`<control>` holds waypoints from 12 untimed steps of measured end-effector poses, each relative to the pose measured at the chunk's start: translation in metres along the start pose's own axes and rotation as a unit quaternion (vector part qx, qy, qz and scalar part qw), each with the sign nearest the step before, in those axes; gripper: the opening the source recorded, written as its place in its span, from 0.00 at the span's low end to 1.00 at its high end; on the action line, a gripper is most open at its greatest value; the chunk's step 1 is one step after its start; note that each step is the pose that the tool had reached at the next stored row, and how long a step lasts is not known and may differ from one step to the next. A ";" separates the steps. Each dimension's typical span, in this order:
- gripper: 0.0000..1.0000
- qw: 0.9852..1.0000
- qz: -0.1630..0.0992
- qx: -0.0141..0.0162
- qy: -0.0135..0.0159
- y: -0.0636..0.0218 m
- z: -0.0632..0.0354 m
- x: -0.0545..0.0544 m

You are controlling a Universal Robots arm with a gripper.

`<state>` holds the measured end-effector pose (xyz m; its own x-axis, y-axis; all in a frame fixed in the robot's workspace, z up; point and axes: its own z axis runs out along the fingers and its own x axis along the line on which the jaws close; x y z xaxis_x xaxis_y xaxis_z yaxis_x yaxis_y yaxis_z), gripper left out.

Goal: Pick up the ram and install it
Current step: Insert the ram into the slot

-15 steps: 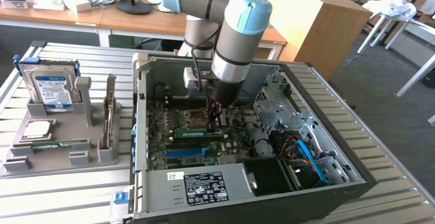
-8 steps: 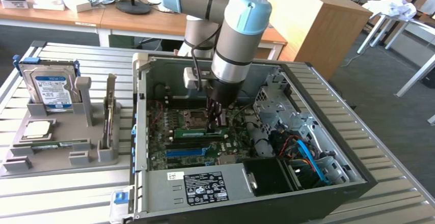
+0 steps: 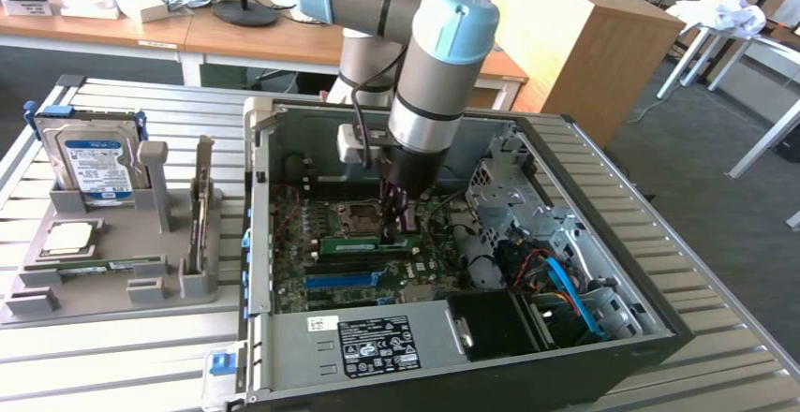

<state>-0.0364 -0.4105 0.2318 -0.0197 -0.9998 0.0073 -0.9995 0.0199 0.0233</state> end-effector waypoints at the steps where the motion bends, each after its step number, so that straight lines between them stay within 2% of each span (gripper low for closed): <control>1: 0.12 1.000 0.000 0.000 0.000 0.0000 0.0000 0.000; 12: 0.12 1.000 0.000 0.000 0.000 -0.0001 0.0009 0.000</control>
<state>-0.0364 -0.4100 0.2309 -0.0196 -0.9998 0.0072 -0.9995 0.0198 0.0233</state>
